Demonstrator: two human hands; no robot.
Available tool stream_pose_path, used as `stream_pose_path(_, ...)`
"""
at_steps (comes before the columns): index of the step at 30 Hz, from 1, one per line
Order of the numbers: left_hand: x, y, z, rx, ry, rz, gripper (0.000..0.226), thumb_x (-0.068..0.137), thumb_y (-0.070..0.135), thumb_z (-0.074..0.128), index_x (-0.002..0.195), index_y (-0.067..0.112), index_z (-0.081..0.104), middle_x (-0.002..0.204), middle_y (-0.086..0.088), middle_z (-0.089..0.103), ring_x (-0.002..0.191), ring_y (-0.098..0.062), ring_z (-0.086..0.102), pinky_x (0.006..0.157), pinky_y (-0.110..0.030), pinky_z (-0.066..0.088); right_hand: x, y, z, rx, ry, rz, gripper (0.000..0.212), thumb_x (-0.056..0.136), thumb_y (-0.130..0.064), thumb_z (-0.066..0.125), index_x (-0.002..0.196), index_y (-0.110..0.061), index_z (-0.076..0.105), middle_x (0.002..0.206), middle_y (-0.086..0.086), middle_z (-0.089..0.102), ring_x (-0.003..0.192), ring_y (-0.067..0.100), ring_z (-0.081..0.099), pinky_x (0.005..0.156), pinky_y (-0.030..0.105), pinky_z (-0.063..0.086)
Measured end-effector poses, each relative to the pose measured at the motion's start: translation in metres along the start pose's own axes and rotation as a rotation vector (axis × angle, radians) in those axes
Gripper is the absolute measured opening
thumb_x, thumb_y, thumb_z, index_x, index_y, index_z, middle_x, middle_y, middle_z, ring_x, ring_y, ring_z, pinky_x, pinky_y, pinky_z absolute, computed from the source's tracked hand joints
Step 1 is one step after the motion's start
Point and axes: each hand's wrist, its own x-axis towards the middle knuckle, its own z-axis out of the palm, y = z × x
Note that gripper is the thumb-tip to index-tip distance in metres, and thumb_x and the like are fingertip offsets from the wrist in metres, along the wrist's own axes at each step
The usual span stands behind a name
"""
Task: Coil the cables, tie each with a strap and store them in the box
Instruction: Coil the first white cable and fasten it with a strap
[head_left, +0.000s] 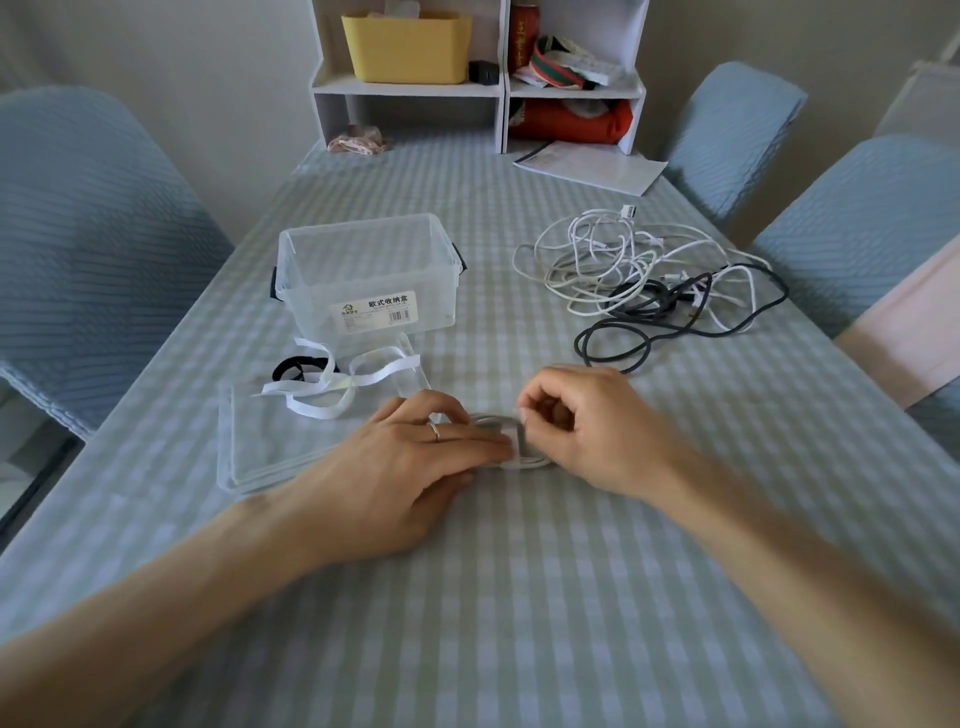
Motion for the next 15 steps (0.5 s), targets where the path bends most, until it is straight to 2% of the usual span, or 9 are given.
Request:
stream_pose_path(2, 0.001, -0.002, 0.000, 0.026, 0.004, 0.016, 0.041, 0.090, 0.016, 0.048, 0.127, 0.024, 0.062, 0.127, 0.016, 0.063, 0.109, -0.022, 0.054, 0.084, -0.044, 0.053, -0.003, -0.005, 0.002, -0.113, 0.009, -0.126, 0.012, 0.087, -0.017, 0.057, 0.079, -0.012, 0.063, 0.076, -0.007, 0.058, 0.061, 0.006, 0.049, 0.058, 0.021, 0.042)
stream_pose_path(5, 0.001, 0.002, -0.001, 0.066, -0.016, 0.017, 0.046, 0.087, 0.016, 0.045, 0.128, 0.024, 0.063, 0.130, 0.014, 0.063, 0.109, -0.022, 0.052, 0.086, -0.044, 0.053, -0.008, -0.010, 0.004, -0.260, 0.051, -0.247, 0.019, 0.089, -0.019, 0.048, 0.079, -0.010, 0.062, 0.078, -0.002, 0.057, 0.055, 0.018, 0.050, 0.050, 0.033, 0.045)
stream_pose_path(7, -0.002, 0.008, -0.001, 0.094, -0.028, -0.003, 0.048, 0.084, 0.018, 0.043, 0.128, 0.025, 0.063, 0.129, 0.012, 0.064, 0.110, -0.021, 0.050, 0.090, -0.040, 0.049, -0.014, -0.014, 0.007, -0.371, 0.065, -0.323, 0.022, 0.090, -0.018, 0.047, 0.079, -0.007, 0.062, 0.076, 0.005, 0.058, 0.051, 0.025, 0.052, 0.045, 0.034, 0.046)
stream_pose_path(10, -0.005, 0.015, -0.001, 0.117, -0.041, -0.048, 0.052, 0.081, 0.019, 0.041, 0.127, 0.027, 0.063, 0.130, 0.014, 0.063, 0.112, -0.019, 0.049, 0.091, -0.032, 0.037, -0.021, -0.017, 0.011, -0.488, 0.052, -0.373, 0.023, 0.091, -0.016, 0.047, 0.077, -0.007, 0.063, 0.073, 0.007, 0.057, 0.049, 0.027, 0.053, 0.041, 0.036, 0.046)
stream_pose_path(13, -0.006, 0.015, -0.003, 0.100, -0.058, -0.090, 0.053, 0.080, 0.018, 0.040, 0.127, 0.028, 0.062, 0.132, 0.015, 0.061, 0.114, -0.018, 0.050, 0.091, -0.033, 0.039, -0.024, -0.021, 0.011, -0.538, 0.055, -0.394, 0.019, 0.087, -0.015, 0.050, 0.075, -0.007, 0.062, 0.070, 0.006, 0.055, 0.047, 0.025, 0.052, 0.039, 0.036, 0.045)
stream_pose_path(15, -0.007, 0.015, -0.003, 0.057, -0.076, -0.115, 0.055, 0.080, 0.018, 0.038, 0.128, 0.030, 0.061, 0.134, 0.018, 0.060, 0.117, -0.016, 0.047, 0.092, -0.031, 0.035, -0.026, -0.022, 0.011, -0.550, 0.057, -0.404, 0.019, 0.087, -0.014, 0.051, 0.074, -0.007, 0.061, 0.068, 0.006, 0.053, 0.045, 0.024, 0.050, 0.038, 0.036, 0.044)
